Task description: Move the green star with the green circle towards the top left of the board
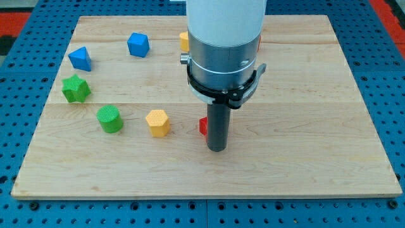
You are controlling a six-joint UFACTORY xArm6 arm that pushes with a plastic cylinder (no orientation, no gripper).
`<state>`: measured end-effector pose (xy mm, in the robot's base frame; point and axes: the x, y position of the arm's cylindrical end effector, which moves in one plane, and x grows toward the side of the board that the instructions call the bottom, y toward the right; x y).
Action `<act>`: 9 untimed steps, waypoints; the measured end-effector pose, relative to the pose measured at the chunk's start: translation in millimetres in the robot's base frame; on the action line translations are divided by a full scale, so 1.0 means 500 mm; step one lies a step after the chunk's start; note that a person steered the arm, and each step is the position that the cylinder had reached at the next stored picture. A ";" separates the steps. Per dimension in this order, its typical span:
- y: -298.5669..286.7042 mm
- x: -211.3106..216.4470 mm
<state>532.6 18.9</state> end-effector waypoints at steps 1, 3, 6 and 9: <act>0.003 -0.004; 0.078 -0.002; 0.178 -0.106; -0.204 -0.263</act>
<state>401.1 -83.3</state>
